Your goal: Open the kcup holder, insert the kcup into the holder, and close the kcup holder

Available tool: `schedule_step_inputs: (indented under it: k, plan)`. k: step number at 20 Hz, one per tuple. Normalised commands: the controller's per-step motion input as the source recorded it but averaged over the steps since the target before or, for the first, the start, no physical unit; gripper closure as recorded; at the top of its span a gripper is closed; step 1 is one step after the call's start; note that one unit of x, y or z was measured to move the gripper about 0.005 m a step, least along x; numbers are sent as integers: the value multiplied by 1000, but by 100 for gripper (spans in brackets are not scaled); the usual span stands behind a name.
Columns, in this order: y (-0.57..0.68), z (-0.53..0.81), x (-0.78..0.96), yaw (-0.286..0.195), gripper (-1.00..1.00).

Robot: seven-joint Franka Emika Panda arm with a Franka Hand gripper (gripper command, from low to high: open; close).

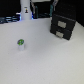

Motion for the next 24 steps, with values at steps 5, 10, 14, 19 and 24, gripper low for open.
schedule_step_inputs:
  k: [5, 10, 14, 19, 24]
  plan:
    - [600, 186, -152, -145, -100]
    - [703, 184, -144, -169, -100]
    - [719, 82, -143, -179, -100]
    - [780, 11, -113, -186, -100]
    - [795, -51, -152, -181, -100]
